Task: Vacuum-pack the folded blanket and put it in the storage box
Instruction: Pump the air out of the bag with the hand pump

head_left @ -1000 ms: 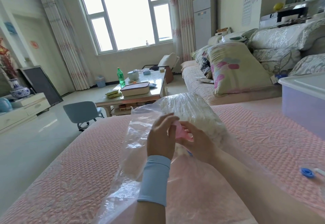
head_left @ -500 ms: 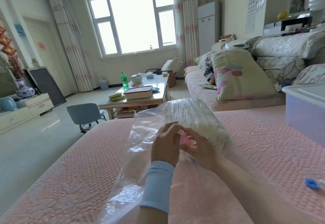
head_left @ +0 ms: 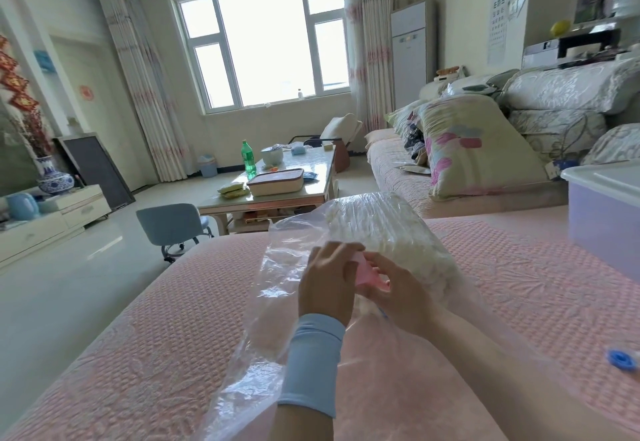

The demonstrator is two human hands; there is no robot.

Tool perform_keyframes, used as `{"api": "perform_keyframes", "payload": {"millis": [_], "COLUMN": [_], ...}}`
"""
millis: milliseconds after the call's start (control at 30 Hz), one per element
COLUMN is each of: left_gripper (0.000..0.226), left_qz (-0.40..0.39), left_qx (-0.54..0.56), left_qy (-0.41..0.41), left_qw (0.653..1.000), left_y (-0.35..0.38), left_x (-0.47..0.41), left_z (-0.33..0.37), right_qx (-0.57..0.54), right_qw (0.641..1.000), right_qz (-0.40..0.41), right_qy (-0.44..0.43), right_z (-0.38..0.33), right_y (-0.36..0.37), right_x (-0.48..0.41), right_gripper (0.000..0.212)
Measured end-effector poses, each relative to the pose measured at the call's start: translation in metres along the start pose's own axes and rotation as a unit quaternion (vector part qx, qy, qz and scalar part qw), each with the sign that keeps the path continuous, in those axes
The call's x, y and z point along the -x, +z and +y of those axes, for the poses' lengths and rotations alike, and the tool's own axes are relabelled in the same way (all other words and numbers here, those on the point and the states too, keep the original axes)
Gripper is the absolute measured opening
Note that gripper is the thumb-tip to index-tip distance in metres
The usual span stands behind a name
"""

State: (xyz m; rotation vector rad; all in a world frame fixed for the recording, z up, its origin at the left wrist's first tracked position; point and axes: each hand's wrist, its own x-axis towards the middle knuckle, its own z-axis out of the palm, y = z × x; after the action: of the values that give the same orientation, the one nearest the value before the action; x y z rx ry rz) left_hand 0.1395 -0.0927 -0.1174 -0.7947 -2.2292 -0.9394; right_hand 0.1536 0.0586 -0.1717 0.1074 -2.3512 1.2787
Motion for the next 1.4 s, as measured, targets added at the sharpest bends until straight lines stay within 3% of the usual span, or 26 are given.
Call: {"api": "perform_keyframes", "payload": {"millis": [67,233,333,400,533,600,700,800,867,933,1000,1067,1167,1267,1400], "left_gripper": [0.026,0.025,0.023,0.023,0.03,0.031,0.027,0.024,0.024,0.024,0.025,0.027,0.026,0.023,0.023], "left_qz": [0.012,0.267,0.324,0.274,0.036,0.02,0.149,0.307,0.342,0.297,0.165,0.02,-0.033,0.101,0.305], "left_qx": [-0.008,-0.01,0.011,0.01,0.069,0.069,0.047,0.044,0.053,0.064,0.082,0.11,0.088,0.057,0.052], "left_qy": [0.002,0.099,0.108,0.094,0.007,-0.005,0.058,0.099,0.107,0.086,0.04,-0.011,-0.019,0.042,0.061], "left_qw": [1.0,0.958,0.94,0.957,0.997,0.997,0.986,0.946,0.932,0.949,0.982,0.994,0.995,0.992,0.949], "left_y": [-0.003,-0.047,-0.052,-0.035,0.001,-0.002,-0.026,-0.052,-0.055,-0.04,-0.015,0.004,0.001,-0.024,-0.045], "left_x": [0.0,-0.028,-0.032,-0.022,0.001,0.0,-0.016,-0.03,-0.033,-0.027,-0.015,-0.003,-0.006,-0.018,-0.032], "left_z": [0.003,0.015,0.012,0.01,0.005,0.007,0.019,0.023,0.021,0.018,0.013,0.007,0.007,0.02,0.031], "right_qx": [-0.003,-0.002,0.006,0.001,-0.006,-0.008,-0.013,-0.01,-0.003,-0.001,-0.003,-0.008,-0.005,-0.011,-0.008], "right_qw": [1.0,1.0,1.0,1.0,1.0,1.0,1.0,1.0,1.0,1.0,1.0,1.0,1.0,1.0,1.0], "right_qz": [0.002,-0.003,-0.001,0.001,0.011,0.013,0.014,0.005,0.003,0.003,0.01,0.014,0.016,0.011,0.003], "right_qy": [-0.003,0.008,0.009,0.008,-0.002,-0.002,0.012,0.015,0.012,0.009,0.005,0.004,0.002,0.007,0.008], "right_z": [-0.001,0.002,0.0,-0.001,-0.002,-0.003,-0.001,0.002,0.002,0.002,0.003,0.005,0.004,0.004,0.003], "right_y": [0.001,-0.006,-0.005,-0.003,-0.002,-0.003,-0.005,-0.005,-0.003,-0.003,-0.003,-0.003,-0.004,-0.007,-0.005], "right_x": [0.002,0.001,0.001,0.001,0.002,0.002,0.0,-0.001,0.0,0.0,-0.001,0.0,0.002,0.001,0.001], "right_gripper": [0.05,0.046,0.046,0.047,0.047,0.046,0.047,0.05,0.05,0.049,0.048,0.045,0.044,0.047,0.046]}}
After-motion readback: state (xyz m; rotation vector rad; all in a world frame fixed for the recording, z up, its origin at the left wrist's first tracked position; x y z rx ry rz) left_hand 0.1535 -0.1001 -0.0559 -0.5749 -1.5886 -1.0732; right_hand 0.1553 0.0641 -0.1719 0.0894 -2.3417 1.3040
